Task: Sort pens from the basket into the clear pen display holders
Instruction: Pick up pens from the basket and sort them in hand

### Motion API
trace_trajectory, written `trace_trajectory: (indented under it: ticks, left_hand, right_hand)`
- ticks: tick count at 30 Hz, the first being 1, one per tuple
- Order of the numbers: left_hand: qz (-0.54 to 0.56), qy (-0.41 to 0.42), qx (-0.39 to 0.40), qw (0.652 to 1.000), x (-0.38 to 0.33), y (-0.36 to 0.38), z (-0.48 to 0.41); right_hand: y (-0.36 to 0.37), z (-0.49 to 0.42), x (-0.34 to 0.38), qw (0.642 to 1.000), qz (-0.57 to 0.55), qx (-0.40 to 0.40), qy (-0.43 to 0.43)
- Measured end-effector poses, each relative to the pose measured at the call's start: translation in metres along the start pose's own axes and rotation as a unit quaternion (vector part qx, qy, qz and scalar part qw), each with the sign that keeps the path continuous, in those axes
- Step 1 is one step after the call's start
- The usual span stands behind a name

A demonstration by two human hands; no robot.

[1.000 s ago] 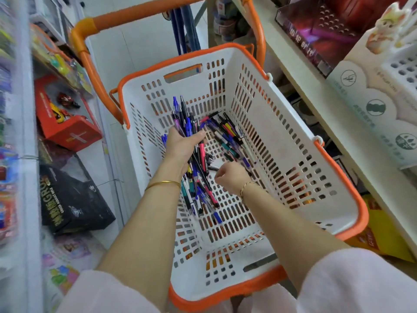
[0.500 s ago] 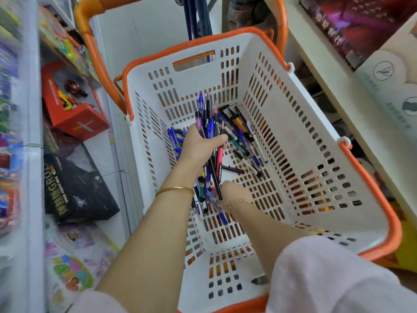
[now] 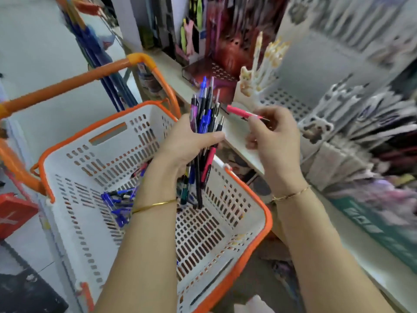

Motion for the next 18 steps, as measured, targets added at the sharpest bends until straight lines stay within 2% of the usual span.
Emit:
trace_trajectory:
  ticks: [4,13,18]
  left_hand:
    - [0.017,0.068,0.092,0.993,-0.059,0.075,-0.015]
    - [0.04,0.172,0.266,0.948,-0.158,0.252,0.013]
    - [0.038,0.178,0.336,0.924,-0.182,0.309,0.026]
  right_hand:
    - [-0.089,0.0,0.046,0.992,-0.118,-0.044,-0.019]
    - [-0.284,0.03,0.101,0.963,-0.151,-0.17,-0.143]
    - [-0.339,0.032,0.104,0.954,-0.176,-0.212,-0.119]
Point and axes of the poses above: each hand's wrist, its own z-axis away from the middle knuckle, its own y-axis out of the palm, x = y × z, the point moved 4 cm from there along -z, towards the middle knuckle, and after that the axes turned 15 degrees about y, right-handed, at the moved point
